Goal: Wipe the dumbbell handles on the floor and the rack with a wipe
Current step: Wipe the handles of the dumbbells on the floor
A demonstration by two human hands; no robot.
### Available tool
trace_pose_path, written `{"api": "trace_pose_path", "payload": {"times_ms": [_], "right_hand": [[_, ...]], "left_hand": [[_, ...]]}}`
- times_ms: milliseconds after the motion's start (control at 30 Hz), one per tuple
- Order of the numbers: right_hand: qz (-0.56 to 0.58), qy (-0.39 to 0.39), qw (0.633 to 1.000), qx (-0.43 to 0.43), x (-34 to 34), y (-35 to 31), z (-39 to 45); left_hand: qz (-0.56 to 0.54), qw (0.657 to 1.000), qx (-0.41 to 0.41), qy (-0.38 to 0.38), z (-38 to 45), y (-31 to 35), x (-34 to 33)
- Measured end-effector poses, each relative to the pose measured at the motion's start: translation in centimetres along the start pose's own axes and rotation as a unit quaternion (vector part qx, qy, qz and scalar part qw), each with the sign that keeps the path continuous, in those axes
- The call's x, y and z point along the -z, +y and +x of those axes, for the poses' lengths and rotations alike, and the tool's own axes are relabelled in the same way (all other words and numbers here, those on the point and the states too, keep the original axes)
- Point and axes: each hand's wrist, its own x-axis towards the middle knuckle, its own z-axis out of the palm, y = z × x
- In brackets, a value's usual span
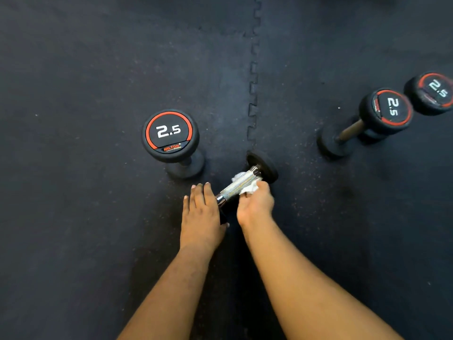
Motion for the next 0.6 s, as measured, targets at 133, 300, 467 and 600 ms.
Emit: {"api": "trace_pose_path", "payload": {"times_ms": [133, 300, 467, 600], "right_hand": [[-0.150, -0.103, 0.982, -0.056, 1.7, 1.3, -1.0], [-0.394, -0.171, 0.903, -0.020, 5.5, 0.4, -1.1], [-0.343, -0.066, 0.935, 0.060, 4.7, -5.6, -1.3], [-0.427, -0.088, 0.889, 0.140, 2.4, -10.1, -0.7]], "left_hand": [[-0.037, 0.999, -0.002, 0.010, 0.2, -0.4, 0.1], [-0.090, 0.996, -0.005, 0.008, -0.1, -0.3, 1.9], [-0.058, 0.992, -0.090, 0.067, 1.6, 1.9, 6.3], [0.003, 0.984, -0.167, 0.069, 4.6, 6.5, 11.1]]}}
